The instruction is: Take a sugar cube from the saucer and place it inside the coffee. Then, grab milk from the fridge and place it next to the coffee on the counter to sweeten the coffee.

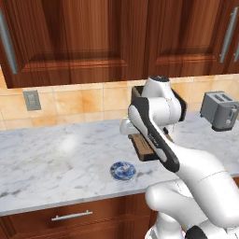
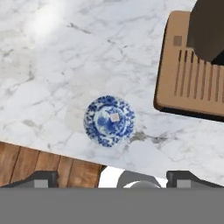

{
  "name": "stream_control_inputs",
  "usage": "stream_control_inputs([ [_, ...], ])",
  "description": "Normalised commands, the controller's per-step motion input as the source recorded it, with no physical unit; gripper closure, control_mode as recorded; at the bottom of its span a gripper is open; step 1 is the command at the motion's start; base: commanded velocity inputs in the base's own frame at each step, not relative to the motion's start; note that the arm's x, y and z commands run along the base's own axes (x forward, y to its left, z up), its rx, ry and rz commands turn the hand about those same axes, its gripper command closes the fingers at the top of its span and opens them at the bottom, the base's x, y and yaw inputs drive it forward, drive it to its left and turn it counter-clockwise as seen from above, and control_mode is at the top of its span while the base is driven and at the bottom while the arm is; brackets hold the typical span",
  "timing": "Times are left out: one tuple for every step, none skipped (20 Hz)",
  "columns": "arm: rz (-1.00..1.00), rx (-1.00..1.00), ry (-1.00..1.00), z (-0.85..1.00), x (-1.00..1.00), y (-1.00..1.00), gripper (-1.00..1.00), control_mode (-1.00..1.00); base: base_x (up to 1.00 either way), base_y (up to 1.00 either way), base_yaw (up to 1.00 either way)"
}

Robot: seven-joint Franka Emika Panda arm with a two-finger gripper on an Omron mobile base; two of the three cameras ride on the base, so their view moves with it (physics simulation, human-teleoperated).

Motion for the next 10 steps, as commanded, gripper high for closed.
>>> stream_control_inputs([
  [0.02, -0.09, 0.07, -1.0, 0.0, 0.31, -1.0, -1.0, 0.0, 0.0, 0.0],
  [0.0, -0.03, 0.13, -1.0, 0.0, 0.26, -1.0, -1.0, 0.0, 0.0, 0.0],
  [0.02, 0.0, 0.25, -0.96, 0.0, 0.24, -1.0, -1.0, 0.0, 0.0, 0.0],
  [0.03, 0.0, 0.23, -0.85, 0.0, 0.03, -1.0, -1.0, 0.0, 0.0, 0.0],
  [0.03, -0.02, 0.15, -0.78, 0.02, 0.0, -1.0, -1.0, 0.0, 0.0, 0.0],
  [0.02, -0.03, 0.12, -0.73, 0.1, 0.0, -1.0, -1.0, 0.0, 0.0, 0.0],
  [0.03, 0.0, 0.12, -0.62, 0.0, 0.0, -1.0, -1.0, 0.0, 0.0, 0.0],
  [0.01, 0.0, 0.17, -0.57, 0.0, 0.0, -1.0, -1.0, 0.0, 0.0, 0.0],
  [0.03, 0.0, 0.16, -0.52, 0.11, 0.0, -1.0, -1.0, 0.0, 0.0, 0.0],
  [0.05, -0.12, 0.17, -0.41, 0.19, 0.31, -1.0, -1.0, 0.0, 0.0, 0.0],
])
